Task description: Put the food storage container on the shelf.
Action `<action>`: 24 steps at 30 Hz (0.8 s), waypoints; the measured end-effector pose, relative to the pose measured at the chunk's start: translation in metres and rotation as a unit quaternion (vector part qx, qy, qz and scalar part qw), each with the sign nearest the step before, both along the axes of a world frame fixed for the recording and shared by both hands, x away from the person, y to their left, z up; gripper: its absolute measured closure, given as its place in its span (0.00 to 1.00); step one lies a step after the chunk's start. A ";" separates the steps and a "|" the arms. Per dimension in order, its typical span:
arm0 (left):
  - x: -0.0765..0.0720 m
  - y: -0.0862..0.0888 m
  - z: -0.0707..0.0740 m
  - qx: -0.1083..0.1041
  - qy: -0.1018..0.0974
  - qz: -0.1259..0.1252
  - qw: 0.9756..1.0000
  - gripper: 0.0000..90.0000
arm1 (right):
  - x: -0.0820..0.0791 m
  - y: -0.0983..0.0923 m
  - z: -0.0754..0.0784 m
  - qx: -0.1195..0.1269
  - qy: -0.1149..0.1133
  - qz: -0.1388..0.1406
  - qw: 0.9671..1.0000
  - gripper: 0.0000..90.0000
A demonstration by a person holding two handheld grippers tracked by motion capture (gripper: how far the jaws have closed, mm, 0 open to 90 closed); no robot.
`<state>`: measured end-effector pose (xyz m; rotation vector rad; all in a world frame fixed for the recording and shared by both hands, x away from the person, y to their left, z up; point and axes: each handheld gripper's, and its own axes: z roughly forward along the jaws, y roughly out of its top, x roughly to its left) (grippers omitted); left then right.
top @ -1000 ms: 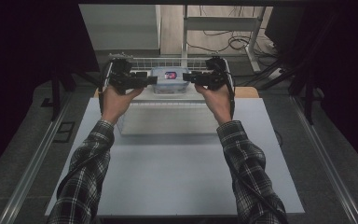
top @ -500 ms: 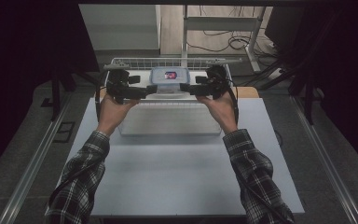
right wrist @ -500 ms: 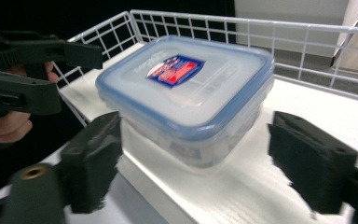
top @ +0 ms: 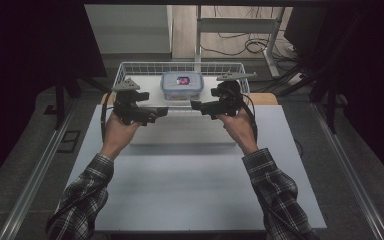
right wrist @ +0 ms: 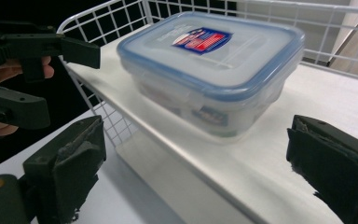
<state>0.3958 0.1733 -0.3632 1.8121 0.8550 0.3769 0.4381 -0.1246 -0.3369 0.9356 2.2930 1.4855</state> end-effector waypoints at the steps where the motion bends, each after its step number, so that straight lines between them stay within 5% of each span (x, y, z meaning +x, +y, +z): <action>1: -0.002 -0.001 -0.001 0.003 -0.003 0.000 1.000 0.02 | -0.002 0.001 0.000 -0.003 0.000 0.000 1.000 0.04; 11: -0.021 -0.003 -0.008 -0.012 -0.005 -0.022 1.000 0.03 | -0.022 0.003 -0.007 -0.016 -0.007 0.013 1.000 0.03; 24: -0.044 -0.011 -0.022 0.001 -0.022 -0.040 0.999 0.02 | -0.051 0.009 -0.018 -0.027 -0.035 0.035 0.998 0.00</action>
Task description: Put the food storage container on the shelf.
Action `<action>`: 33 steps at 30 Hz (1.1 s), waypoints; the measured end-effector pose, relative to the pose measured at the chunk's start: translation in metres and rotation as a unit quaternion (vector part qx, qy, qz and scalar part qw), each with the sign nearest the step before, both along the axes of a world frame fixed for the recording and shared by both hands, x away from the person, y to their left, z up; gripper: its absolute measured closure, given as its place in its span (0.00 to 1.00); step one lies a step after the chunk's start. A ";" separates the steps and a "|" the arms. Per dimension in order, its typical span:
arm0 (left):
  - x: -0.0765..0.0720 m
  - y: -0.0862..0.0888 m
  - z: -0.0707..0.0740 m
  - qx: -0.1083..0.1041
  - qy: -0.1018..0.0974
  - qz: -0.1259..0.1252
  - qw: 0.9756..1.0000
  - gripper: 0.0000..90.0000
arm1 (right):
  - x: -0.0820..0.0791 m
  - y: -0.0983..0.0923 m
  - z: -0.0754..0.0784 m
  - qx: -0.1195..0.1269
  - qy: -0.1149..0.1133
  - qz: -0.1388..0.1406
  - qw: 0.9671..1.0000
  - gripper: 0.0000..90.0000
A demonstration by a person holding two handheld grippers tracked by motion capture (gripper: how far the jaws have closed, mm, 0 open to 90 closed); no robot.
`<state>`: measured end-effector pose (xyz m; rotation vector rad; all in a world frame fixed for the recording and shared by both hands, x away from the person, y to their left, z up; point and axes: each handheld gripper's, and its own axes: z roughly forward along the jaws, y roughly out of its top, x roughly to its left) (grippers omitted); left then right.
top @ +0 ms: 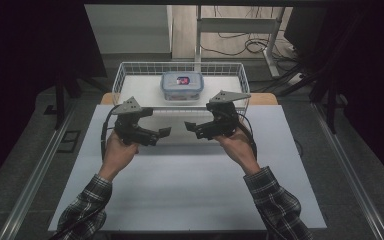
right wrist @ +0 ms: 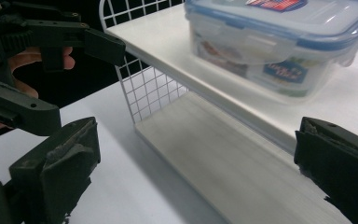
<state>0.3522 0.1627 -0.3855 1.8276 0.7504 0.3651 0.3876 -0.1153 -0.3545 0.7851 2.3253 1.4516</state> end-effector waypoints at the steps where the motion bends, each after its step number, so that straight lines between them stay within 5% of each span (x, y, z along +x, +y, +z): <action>1: -0.002 0.000 -0.002 0.002 -0.001 -0.001 1.000 0.02 | -0.002 0.000 -0.001 -0.002 -0.002 0.002 1.000 0.00; 12: -0.020 0.004 -0.022 0.025 -0.007 0.010 1.000 0.02 | -0.015 -0.001 -0.021 -0.004 -0.002 0.011 1.000 0.00; 19: -0.021 0.013 -0.035 0.008 0.006 0.020 1.000 0.02 | -0.023 -0.007 -0.033 0.006 -0.005 0.010 1.000 0.00; 33: -0.035 -0.005 -0.043 0.022 0.006 0.004 1.000 0.03 | -0.034 -0.018 -0.047 0.004 -0.003 0.010 1.000 0.00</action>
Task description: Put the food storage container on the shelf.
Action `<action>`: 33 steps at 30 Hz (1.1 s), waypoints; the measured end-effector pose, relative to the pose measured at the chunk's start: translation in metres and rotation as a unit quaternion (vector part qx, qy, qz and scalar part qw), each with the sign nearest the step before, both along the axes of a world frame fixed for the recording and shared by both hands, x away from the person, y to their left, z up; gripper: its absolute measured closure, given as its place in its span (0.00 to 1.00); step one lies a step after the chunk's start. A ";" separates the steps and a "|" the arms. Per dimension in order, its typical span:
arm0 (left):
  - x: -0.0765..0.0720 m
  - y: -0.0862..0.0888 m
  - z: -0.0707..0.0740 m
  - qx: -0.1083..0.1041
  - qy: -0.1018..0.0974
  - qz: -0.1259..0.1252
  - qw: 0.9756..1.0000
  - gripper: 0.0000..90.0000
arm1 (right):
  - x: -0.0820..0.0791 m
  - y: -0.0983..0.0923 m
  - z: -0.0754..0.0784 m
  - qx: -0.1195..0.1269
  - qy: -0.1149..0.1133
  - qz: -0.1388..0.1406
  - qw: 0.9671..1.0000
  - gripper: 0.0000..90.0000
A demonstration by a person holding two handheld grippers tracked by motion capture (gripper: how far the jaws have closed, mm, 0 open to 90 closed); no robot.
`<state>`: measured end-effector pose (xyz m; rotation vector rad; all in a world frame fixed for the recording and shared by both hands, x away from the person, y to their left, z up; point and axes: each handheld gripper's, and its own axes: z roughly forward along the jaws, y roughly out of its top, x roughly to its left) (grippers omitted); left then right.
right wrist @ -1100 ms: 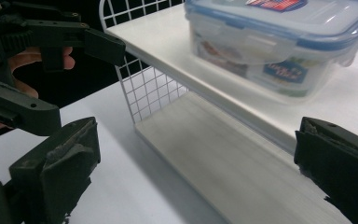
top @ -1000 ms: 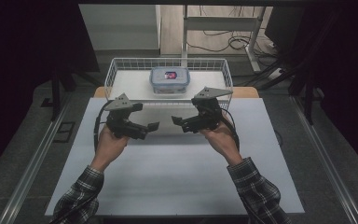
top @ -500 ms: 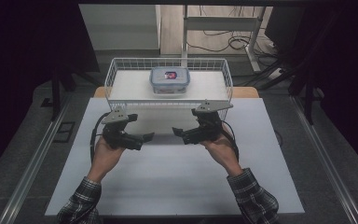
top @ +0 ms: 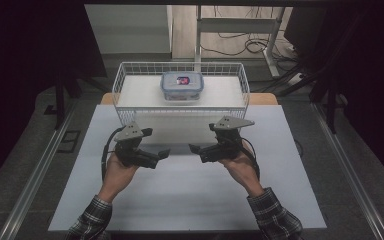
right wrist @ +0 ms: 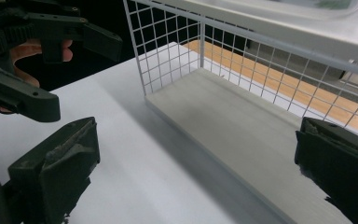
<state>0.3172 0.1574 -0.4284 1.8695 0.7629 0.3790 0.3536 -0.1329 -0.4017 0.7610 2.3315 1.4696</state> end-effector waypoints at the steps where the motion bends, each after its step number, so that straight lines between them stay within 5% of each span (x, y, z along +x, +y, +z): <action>1: -0.001 -0.001 -0.001 0.002 0.001 -0.001 1.000 0.03 | -0.001 0.000 -0.001 -0.001 0.000 0.000 1.000 0.00; 8: -0.007 -0.007 -0.012 0.025 0.008 -0.005 1.000 0.03 | -0.009 0.000 -0.008 -0.017 -0.001 -0.001 1.000 0.00; 21: -0.023 -0.002 -0.021 0.017 0.016 0.000 1.000 0.03 | -0.025 -0.002 -0.020 -0.029 0.007 0.004 1.000 0.00; 33: -0.034 -0.001 -0.036 0.031 0.028 0.006 0.999 0.03 | -0.034 -0.007 -0.034 -0.033 0.028 0.012 0.999 0.00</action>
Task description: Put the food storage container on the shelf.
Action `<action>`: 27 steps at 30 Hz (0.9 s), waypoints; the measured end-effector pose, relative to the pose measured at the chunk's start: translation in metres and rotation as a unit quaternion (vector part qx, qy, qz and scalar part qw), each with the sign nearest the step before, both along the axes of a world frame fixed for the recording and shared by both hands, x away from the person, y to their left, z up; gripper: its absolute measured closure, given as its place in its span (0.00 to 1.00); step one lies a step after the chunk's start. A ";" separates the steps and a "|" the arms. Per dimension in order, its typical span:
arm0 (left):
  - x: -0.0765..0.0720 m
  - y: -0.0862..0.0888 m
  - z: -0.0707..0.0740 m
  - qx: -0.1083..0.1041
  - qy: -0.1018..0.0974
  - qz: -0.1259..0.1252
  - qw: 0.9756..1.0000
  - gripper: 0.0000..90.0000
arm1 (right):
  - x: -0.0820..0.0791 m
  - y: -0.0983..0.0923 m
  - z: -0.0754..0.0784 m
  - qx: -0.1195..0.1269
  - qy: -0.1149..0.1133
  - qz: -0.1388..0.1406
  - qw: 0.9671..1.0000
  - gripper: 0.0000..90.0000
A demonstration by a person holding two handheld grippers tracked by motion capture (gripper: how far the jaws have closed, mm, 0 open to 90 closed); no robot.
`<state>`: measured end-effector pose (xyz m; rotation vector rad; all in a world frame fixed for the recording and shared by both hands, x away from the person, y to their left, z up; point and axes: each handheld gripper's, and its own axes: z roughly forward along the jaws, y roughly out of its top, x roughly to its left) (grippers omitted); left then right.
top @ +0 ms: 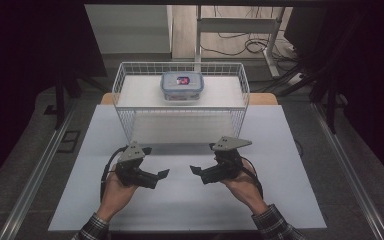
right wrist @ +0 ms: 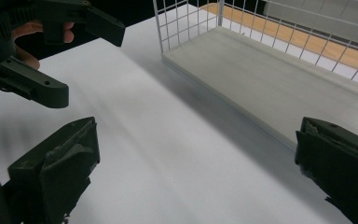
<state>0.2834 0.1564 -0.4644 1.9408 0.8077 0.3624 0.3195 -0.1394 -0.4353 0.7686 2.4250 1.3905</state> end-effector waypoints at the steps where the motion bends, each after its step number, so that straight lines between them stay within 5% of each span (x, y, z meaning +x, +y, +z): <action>1: -0.001 0.001 -0.001 0.000 0.001 0.001 1.000 0.03 | -0.001 -0.001 -0.001 0.000 0.001 -0.001 1.000 0.00; 27: -0.022 0.020 -0.020 0.004 0.015 0.025 1.000 0.03 | -0.017 -0.026 -0.013 -0.012 0.000 -0.015 1.000 0.00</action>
